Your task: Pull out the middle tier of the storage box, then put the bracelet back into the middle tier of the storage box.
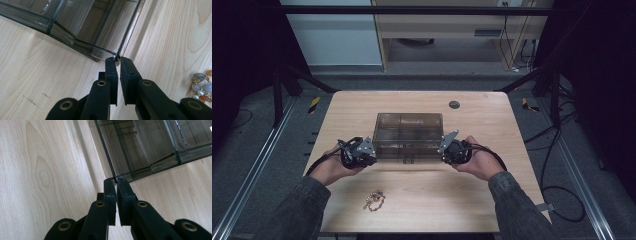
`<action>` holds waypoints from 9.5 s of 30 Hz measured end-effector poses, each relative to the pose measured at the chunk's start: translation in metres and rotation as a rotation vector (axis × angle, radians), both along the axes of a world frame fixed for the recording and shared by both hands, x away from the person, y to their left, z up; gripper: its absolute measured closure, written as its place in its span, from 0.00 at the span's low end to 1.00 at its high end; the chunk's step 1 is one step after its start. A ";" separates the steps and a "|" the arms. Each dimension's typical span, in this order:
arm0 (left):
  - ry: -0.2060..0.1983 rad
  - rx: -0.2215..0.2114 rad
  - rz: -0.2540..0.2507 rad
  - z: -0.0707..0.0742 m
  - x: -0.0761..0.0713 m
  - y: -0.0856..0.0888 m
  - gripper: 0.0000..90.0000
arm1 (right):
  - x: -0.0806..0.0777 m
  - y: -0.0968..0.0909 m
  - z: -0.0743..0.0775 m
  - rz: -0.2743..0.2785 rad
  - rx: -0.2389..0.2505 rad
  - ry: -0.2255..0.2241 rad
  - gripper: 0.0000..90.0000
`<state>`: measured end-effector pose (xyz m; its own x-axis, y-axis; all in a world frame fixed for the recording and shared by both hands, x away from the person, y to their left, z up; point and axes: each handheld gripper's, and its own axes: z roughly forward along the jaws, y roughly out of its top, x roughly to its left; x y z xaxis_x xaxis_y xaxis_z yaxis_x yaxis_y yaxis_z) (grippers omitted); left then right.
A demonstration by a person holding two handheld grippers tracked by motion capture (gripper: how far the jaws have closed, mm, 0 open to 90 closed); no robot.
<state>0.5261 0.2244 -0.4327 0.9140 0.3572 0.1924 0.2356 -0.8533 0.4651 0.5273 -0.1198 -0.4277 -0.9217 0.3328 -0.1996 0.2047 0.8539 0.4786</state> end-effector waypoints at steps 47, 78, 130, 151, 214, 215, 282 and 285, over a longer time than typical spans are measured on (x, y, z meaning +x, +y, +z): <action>0.015 0.036 -0.051 -0.001 -0.029 0.003 0.96 | -0.033 0.001 -0.001 0.041 -0.010 0.019 0.98; 0.011 0.040 -0.053 -0.006 -0.044 0.002 0.97 | -0.045 0.000 -0.007 0.051 0.002 0.021 0.98; -0.017 -0.027 -0.021 -0.016 -0.054 0.009 0.87 | -0.051 -0.004 -0.014 0.037 0.043 0.045 0.84; -0.018 0.000 0.054 0.008 -0.089 0.011 0.28 | -0.089 -0.057 -0.030 -0.292 0.358 -0.140 0.19; 0.200 0.090 0.025 -0.035 -0.092 -0.032 0.86 | -0.090 -0.081 -0.062 -0.468 0.394 -0.122 0.22; 0.196 0.096 0.019 -0.035 -0.092 -0.033 0.87 | -0.090 -0.081 -0.062 -0.466 0.393 -0.123 0.22; -0.010 0.092 -0.062 0.084 -0.059 -0.096 0.91 | -0.089 -0.085 -0.061 -0.510 0.397 -0.152 0.20; -0.007 0.089 -0.060 0.085 -0.053 -0.100 0.91 | -0.088 -0.085 -0.062 -0.513 0.397 -0.150 0.17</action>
<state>0.4734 0.1241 -0.3479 0.9319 0.2828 0.2269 0.1797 -0.9037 0.3885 0.4398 -0.2051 -0.4896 -0.5990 0.7962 -0.0852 0.4446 0.4192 0.7916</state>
